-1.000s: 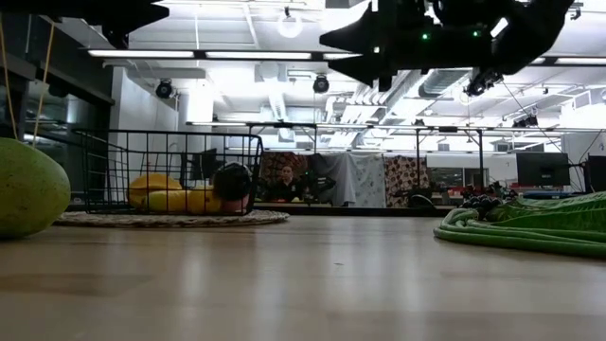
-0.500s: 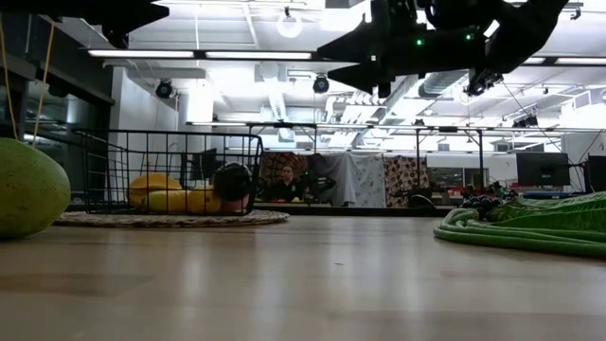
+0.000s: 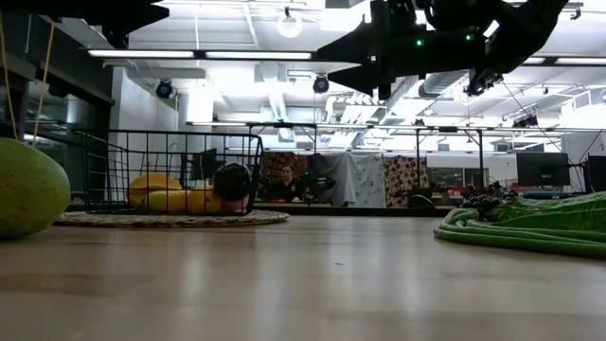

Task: Build produce basket
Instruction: Put the green lime into the wire basket

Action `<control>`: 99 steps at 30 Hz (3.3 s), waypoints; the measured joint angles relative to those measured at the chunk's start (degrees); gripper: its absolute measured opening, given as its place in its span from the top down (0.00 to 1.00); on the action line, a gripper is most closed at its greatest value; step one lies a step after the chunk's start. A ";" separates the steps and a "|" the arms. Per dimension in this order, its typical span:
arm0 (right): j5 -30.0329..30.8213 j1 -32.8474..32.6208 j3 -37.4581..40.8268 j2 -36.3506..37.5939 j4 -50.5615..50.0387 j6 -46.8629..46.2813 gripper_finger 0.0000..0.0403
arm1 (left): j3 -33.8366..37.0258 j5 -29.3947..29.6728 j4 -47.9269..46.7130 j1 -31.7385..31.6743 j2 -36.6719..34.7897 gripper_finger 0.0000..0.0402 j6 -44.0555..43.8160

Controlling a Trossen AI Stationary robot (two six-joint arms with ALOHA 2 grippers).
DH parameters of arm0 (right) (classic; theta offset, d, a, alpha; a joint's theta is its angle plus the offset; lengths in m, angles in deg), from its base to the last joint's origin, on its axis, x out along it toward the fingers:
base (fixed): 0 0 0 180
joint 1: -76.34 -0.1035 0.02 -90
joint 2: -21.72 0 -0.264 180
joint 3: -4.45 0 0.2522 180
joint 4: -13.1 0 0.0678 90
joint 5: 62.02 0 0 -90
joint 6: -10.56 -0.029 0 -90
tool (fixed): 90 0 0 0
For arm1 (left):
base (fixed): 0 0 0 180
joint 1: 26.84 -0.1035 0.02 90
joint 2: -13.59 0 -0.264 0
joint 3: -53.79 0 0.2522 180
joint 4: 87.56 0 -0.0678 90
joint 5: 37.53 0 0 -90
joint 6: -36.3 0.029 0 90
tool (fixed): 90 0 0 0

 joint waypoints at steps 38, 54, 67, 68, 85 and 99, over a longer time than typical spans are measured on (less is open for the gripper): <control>0.06 0.01 -0.02 0.00 -1.82 0.00 0.18 | 0.02 -2.25 4.92 0.02 11.58 0.20 -1.51; 0.84 0.17 -0.02 -0.04 -2.47 -0.03 0.18 | -2.31 -9.94 6.35 3.00 16.20 0.17 -9.94; 0.93 0.37 -0.02 -0.04 -2.52 -0.07 0.18 | -20.30 -4.15 -36.17 24.06 31.49 0.18 -29.74; 0.94 0.38 -0.02 -0.04 -2.53 0.00 0.18 | -20.59 -4.57 -38.47 26.23 32.89 0.18 -32.24; 0.93 1.43 -0.02 -0.04 -3.06 -0.57 0.18 | -20.90 -4.89 -47.15 53.64 50.80 0.18 -65.97; 1.00 2.75 -0.02 -0.04 -3.34 -0.84 0.18 | -21.07 -4.20 -46.75 53.83 62.31 0.18 -65.05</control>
